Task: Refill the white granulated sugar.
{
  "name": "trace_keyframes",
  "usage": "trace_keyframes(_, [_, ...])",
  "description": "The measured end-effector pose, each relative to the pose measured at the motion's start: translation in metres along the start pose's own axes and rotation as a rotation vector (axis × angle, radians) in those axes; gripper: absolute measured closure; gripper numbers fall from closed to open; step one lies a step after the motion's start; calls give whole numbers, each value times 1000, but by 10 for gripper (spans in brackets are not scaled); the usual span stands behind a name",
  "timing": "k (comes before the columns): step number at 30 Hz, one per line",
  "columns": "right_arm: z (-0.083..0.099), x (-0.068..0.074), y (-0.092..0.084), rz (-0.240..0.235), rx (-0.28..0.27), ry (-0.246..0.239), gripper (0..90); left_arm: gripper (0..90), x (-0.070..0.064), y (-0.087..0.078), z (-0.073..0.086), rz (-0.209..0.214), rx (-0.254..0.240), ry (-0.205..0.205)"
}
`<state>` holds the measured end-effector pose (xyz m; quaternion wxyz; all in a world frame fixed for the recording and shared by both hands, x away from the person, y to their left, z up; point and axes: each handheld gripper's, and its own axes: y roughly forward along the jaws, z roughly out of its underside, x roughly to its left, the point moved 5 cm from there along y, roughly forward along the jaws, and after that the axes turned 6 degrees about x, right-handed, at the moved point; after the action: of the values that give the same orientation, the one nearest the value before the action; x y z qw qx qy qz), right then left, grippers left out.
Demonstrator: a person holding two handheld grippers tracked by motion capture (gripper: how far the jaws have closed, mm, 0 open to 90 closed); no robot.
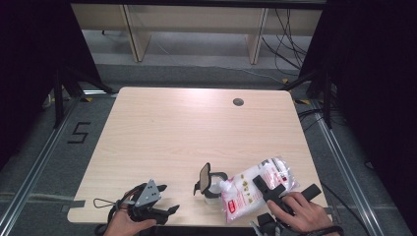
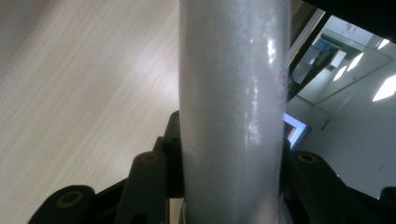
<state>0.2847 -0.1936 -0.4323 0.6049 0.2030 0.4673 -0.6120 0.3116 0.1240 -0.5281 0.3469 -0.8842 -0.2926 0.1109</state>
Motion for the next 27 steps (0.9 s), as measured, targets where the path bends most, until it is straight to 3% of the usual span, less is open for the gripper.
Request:
trace_keyframes(1, [0,-2,0,7,-9,-33,639,225,0,0,0,0,0,-4])
trace_keyframes(7, [-2,-3,1,4,-21,-40,641,225,0,0,0,3,-3,-1])
trace_keyframes(9, [-2,0,1,0,-15,-5,641,225,-1,0,0,1,-6,-5])
trace_keyframes(10, [-1,-2,1,1,-21,-29,641,225,0,0,0,0,-5,-5])
trace_keyframes(12, [-1,0,1,-2,-16,-3,641,225,-1,0,0,1,-5,-5])
trace_keyframes(13, [0,-1,2,-2,-24,-26,641,225,-1,0,0,1,-5,-5])
trace_keyframes(15, [0,3,2,-7,-19,27,642,225,0,0,0,0,1,-5])
trace_keyframes(16, [1,1,3,0,-28,-5,642,225,0,0,0,0,1,-5])
trace_keyframes(18, [2,0,3,-1,-26,-8,642,225,-1,1,0,1,-6,-6])
trace_keyframes(19, [1,3,3,-5,-23,30,642,225,-1,0,0,0,-5,-5])
trace_keyframes(22, [1,0,3,-2,-23,-9,643,225,-1,1,0,4,-12,-10])
trace_keyframes(23, [1,0,3,-2,-22,-11,643,225,0,1,-1,2,-13,6])
trace_keyframes(24, [1,2,2,-9,-14,24,643,225,0,1,-1,0,-12,21])
trace_keyframes(25, [0,2,2,-5,-20,13,643,225,0,1,-1,1,-13,18])
trace_keyframes(26, [0,2,2,-7,-21,21,643,225,-1,1,0,2,-9,-9])
trace_keyframes(27, [0,-1,2,-2,-29,-15,644,225,0,0,0,0,-5,-4])
